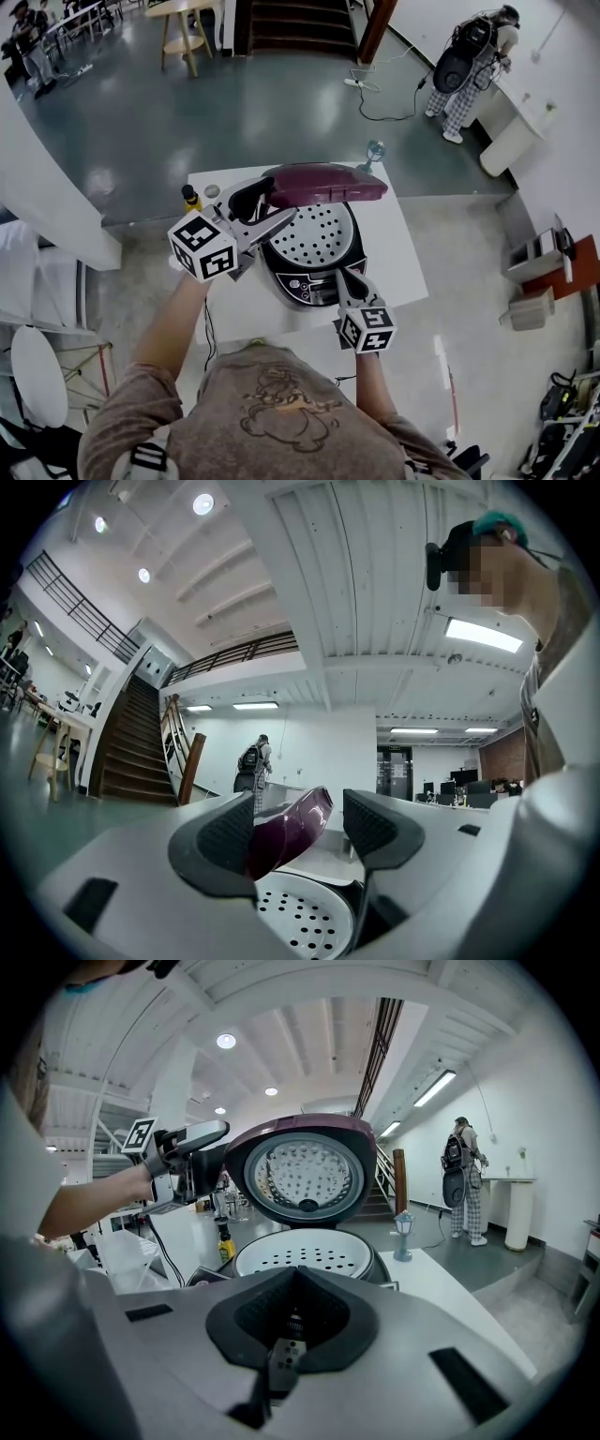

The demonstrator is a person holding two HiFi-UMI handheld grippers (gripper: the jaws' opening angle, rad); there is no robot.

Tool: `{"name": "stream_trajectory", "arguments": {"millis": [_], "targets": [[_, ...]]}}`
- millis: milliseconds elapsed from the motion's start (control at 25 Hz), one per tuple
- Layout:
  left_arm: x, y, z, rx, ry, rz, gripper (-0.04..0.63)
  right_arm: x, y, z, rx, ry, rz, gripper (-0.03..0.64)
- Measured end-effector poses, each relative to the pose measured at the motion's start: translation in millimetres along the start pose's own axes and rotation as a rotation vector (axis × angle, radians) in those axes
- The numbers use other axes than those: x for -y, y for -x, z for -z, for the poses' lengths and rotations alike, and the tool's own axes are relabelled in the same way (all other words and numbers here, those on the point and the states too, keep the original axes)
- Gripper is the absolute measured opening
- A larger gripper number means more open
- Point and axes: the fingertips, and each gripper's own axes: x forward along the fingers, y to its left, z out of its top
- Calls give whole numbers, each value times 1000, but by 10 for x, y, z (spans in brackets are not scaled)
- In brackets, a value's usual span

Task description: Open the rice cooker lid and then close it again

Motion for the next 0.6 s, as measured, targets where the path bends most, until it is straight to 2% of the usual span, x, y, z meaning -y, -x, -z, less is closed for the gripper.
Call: {"name": "stream_trajectory", "arguments": {"millis": [600], "targets": [[272, 190, 427, -56, 58, 6, 298, -30, -1, 11, 5, -1, -5, 5]]}}
